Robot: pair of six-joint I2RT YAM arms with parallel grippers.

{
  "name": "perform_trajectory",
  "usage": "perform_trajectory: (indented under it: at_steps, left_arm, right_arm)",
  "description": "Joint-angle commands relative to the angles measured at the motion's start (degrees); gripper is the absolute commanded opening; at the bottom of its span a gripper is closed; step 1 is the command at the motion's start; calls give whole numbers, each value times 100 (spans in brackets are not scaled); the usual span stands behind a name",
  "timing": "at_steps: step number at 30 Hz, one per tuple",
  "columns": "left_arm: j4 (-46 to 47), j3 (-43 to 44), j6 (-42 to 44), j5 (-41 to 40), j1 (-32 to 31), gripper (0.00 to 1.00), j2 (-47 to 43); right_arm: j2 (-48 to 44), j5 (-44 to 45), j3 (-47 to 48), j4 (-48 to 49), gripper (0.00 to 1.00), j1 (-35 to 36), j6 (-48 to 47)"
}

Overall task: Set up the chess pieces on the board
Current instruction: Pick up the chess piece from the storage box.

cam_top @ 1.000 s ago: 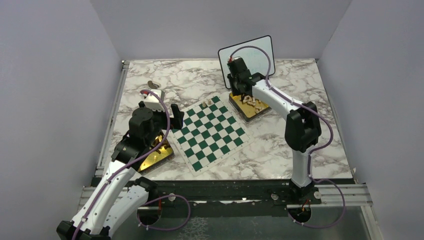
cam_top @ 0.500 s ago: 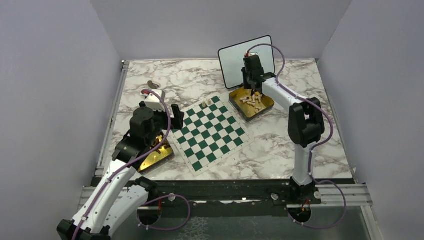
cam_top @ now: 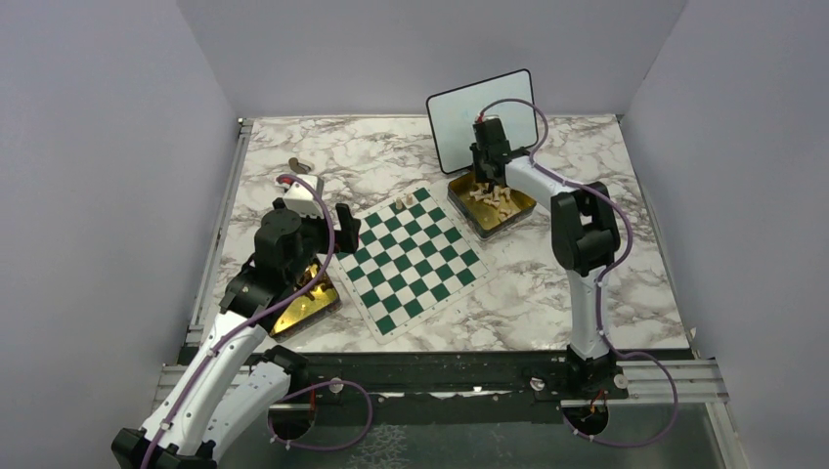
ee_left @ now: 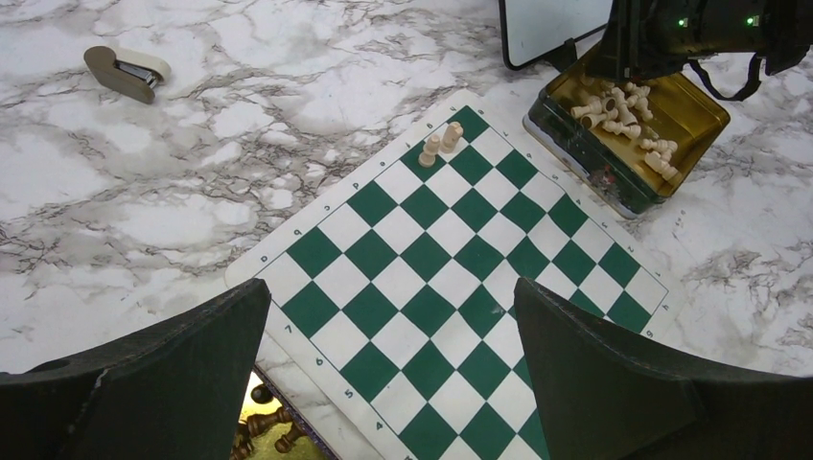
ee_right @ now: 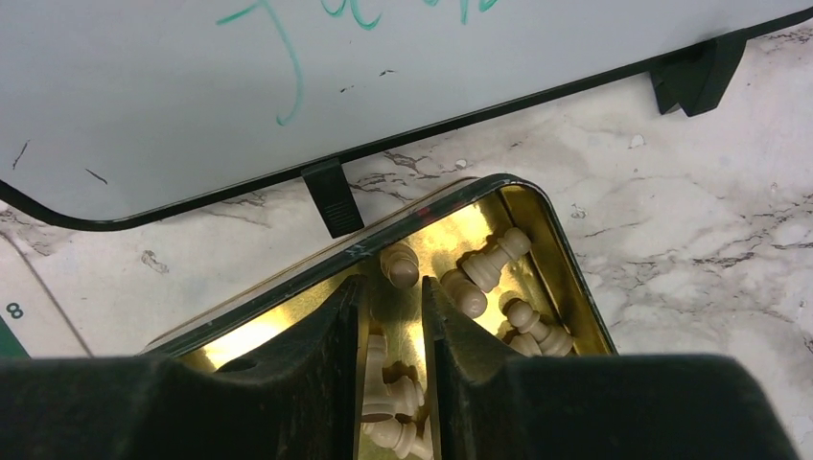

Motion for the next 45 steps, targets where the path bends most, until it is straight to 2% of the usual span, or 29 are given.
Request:
perform_trajectory:
  at_steps: [1, 14, 26, 38, 45]
  left_arm:
    - [52, -29, 61, -92, -37, 99, 29]
    - [53, -13, 69, -145, -32, 99, 122]
    - [62, -7, 76, -122, -35, 99, 139]
    - [70, -24, 81, -134, -36, 99, 127]
    - [71, -11, 71, -55, -38, 99, 167]
  right_arm:
    - [175, -14, 223, 249, 31, -64, -85]
    - [409, -175, 454, 234, 27, -104, -212]
    - [181, -105, 272, 164, 13, -103, -301]
    - [-45, -198, 1043, -915, 10, -102, -188]
    - [-518, -678, 964, -1221, 10, -100, 95]
